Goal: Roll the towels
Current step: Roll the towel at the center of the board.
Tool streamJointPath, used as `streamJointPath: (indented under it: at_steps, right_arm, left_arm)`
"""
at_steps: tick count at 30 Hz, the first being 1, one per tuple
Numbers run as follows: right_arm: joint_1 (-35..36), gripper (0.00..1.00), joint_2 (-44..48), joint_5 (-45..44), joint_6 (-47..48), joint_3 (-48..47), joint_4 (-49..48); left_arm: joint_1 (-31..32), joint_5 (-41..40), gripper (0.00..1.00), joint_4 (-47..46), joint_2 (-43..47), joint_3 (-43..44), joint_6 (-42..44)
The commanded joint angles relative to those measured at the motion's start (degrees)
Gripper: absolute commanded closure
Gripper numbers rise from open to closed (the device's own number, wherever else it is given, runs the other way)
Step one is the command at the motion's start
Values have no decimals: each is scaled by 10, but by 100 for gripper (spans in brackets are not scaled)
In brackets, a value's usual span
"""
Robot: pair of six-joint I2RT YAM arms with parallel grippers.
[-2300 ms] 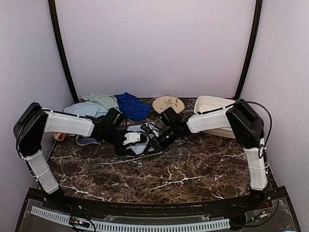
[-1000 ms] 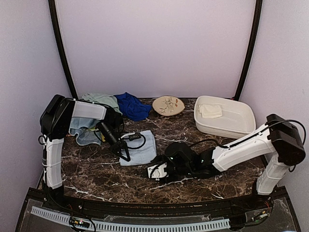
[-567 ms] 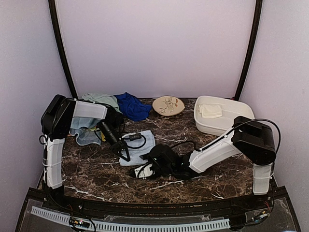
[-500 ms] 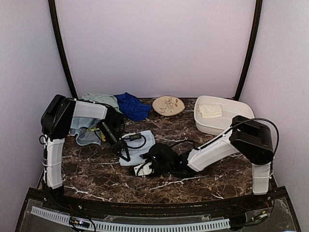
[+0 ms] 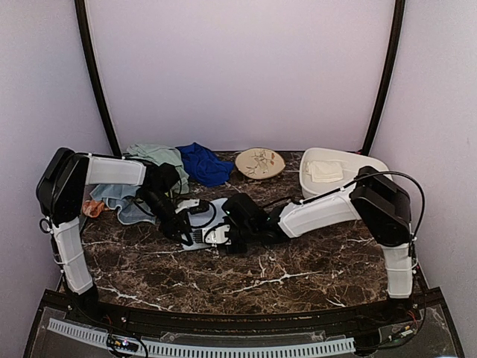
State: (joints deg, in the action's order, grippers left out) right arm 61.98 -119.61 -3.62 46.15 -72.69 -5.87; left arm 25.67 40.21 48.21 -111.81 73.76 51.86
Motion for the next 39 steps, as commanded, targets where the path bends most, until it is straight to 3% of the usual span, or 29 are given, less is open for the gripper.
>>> streamJointPath:
  at_steps: [1,8,17,26,29,33,39]
  right_arm:
    - [-25,77,-34,134,-109,-68,183]
    - [-27,89,-35,253,-225,-130,302]
    - [-31,90,4,350,-401,-46,294]
    - [-68,89,-89,433,-513,-114,323]
    - [-87,89,-111,458,-555,-125,313]
    - [-104,88,-127,478,-593,-129,304]
    - [-109,87,-137,467,-606,-122,303]
  left_arm:
    - [-32,-49,57,-72,68,-36,5]
    - [-68,-34,57,-107,94,-47,-26]
    - [-75,-41,58,-145,149,-112,-11]
    - [-75,-28,58,-163,256,-185,37]
    - [-49,-28,58,-141,275,-190,53]
    - [37,-87,59,-164,281,-211,55]
    - [117,-130,60,-199,241,-202,50]
